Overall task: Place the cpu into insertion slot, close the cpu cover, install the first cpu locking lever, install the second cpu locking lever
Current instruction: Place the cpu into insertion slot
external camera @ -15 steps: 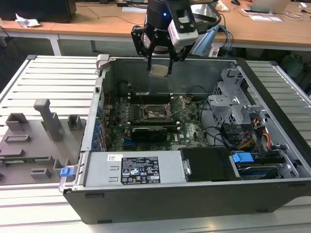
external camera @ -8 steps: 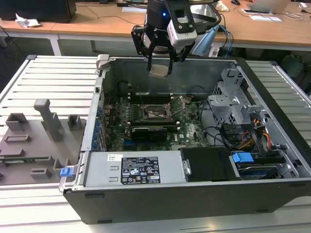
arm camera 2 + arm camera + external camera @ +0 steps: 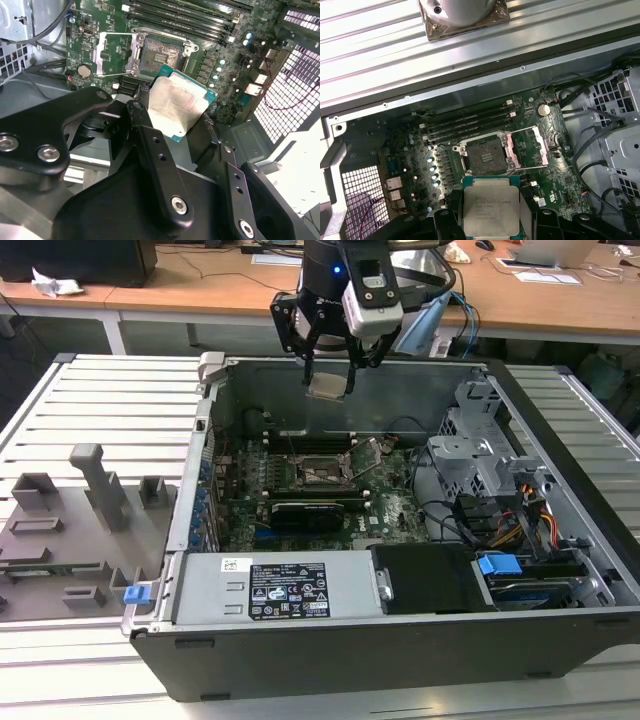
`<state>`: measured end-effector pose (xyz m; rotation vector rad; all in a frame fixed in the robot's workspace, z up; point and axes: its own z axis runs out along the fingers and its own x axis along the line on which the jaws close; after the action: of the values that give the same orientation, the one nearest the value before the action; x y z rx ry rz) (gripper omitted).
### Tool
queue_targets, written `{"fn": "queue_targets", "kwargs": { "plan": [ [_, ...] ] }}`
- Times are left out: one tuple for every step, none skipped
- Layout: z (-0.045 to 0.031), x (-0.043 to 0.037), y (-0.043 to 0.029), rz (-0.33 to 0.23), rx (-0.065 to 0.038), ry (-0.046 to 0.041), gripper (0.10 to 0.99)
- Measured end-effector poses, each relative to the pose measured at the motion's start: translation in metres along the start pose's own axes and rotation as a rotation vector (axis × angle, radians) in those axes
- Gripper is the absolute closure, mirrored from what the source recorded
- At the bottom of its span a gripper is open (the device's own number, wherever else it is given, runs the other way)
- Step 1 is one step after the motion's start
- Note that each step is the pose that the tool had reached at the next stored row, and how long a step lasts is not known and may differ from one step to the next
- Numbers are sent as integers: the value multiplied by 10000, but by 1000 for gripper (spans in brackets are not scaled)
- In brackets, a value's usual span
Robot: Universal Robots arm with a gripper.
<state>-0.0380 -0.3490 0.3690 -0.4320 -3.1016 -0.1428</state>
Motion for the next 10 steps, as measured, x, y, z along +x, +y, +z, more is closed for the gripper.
{"fn": "queue_targets", "kwargs": {
  "plan": [
    [0, 0, 0, 49, -1, -4, 545],
    [0, 0, 0, 93, -1, -8, 545],
    [1, 0, 0, 125, -2, -11, 545],
    [1, 0, 0, 155, -3, -14, 545],
    [1, 0, 0, 187, -4, -16, 545],
    [2, 0, 0, 218, -5, -19, 545],
    [2, 0, 0, 259, -5, -23, 545],
    [2, 0, 0, 287, -6, -25, 545],
    [2, 0, 0, 331, -7, -30, 545],
    [3, 0, 0, 368, -7, -33, 545]
  ]
}}
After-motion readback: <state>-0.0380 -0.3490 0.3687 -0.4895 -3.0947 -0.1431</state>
